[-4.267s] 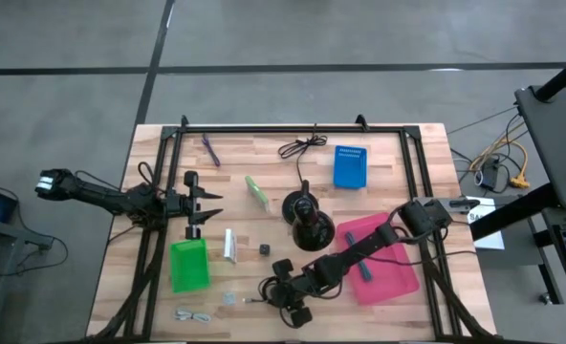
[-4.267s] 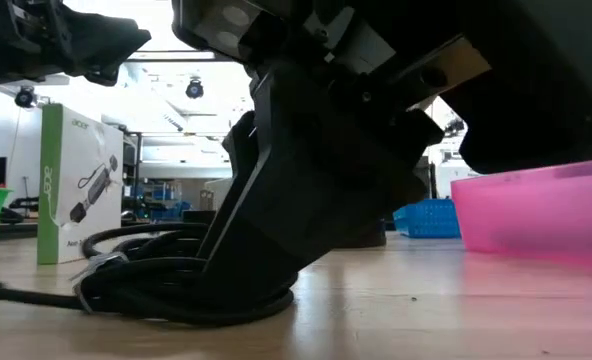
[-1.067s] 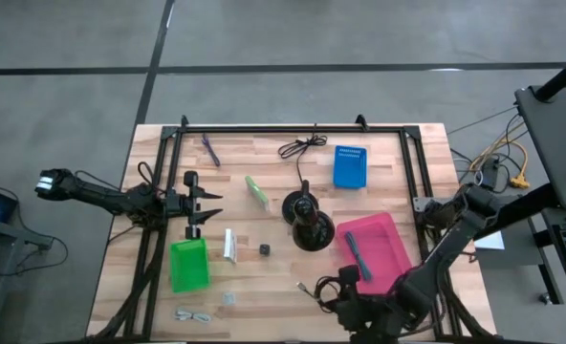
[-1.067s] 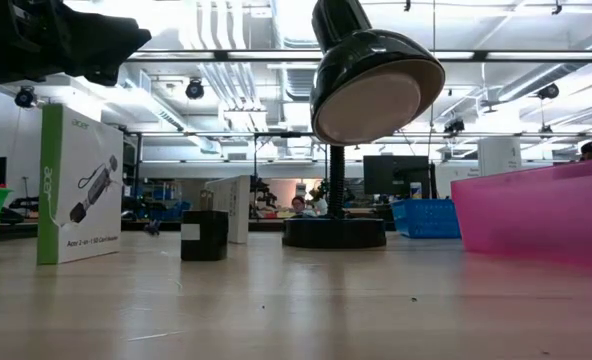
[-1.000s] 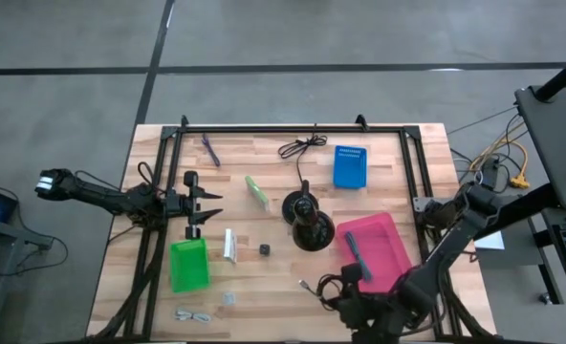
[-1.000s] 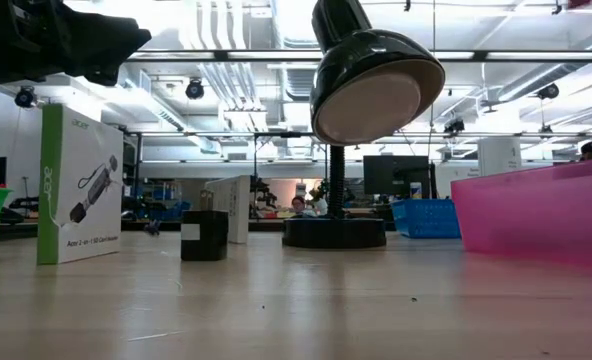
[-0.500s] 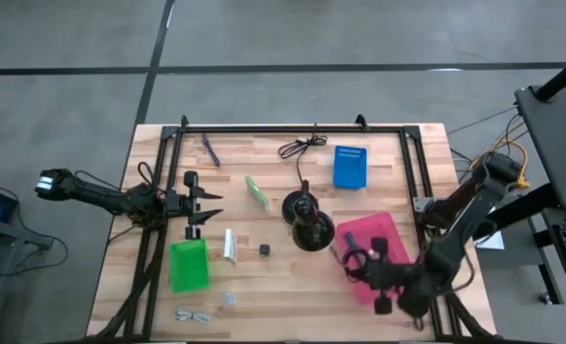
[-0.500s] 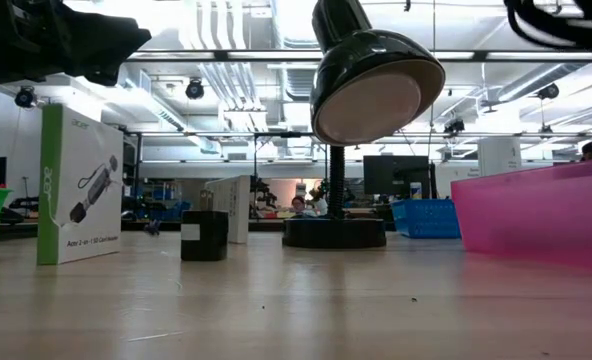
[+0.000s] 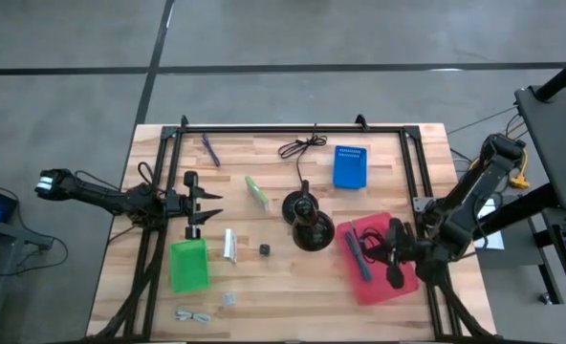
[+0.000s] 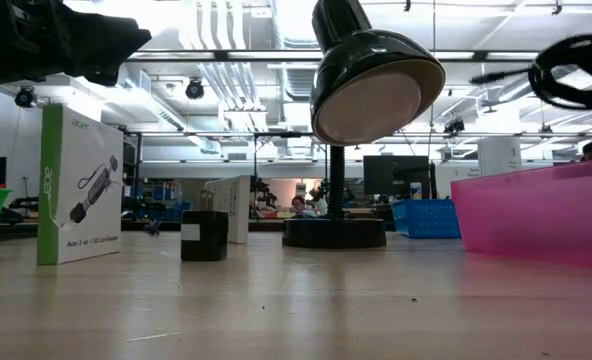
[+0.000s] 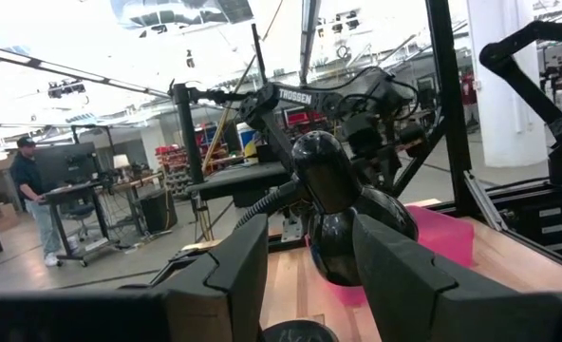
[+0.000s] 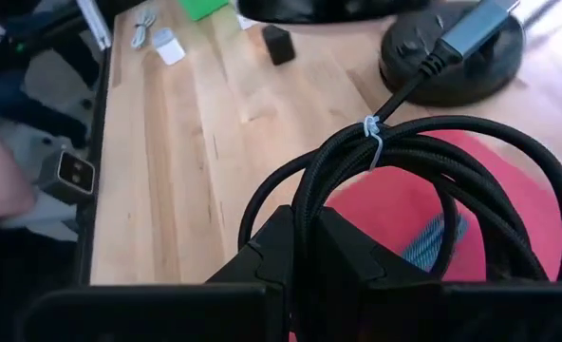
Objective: Pick and place items into bin
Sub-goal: Put the black charger cable into the red bin
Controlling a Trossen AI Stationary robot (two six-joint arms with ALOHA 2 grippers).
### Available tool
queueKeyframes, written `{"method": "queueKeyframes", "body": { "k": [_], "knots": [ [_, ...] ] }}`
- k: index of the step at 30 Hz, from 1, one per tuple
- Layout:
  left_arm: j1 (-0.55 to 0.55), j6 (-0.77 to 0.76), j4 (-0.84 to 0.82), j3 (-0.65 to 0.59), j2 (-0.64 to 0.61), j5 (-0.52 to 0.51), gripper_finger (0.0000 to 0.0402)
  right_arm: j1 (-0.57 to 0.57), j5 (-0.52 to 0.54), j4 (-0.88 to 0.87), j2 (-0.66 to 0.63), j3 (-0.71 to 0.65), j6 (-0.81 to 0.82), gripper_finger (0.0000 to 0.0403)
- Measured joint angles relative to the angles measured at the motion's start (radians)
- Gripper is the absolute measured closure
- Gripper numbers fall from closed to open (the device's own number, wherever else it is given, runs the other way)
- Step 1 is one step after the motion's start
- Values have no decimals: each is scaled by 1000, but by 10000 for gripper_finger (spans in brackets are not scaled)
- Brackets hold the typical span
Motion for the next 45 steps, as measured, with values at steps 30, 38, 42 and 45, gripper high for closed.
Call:
{"method": "queueKeyframes", "body": {
  "k": [30, 38, 42, 45],
  "knots": [
    [0, 0, 3, 0, 0, -1, 260, -59, -118, -156, 213, -13, 655, 379],
    [0, 0, 2, 0, 0, 1, 260, -111, -186, -164, 211, -12, 684, 379],
    [0, 0, 2, 0, 0, 1, 260, -132, -239, -188, 211, -12, 705, 379],
    [0, 0, 2, 0, 0, 1, 260, -138, -240, -199, 211, -12, 705, 379]
  ]
}}
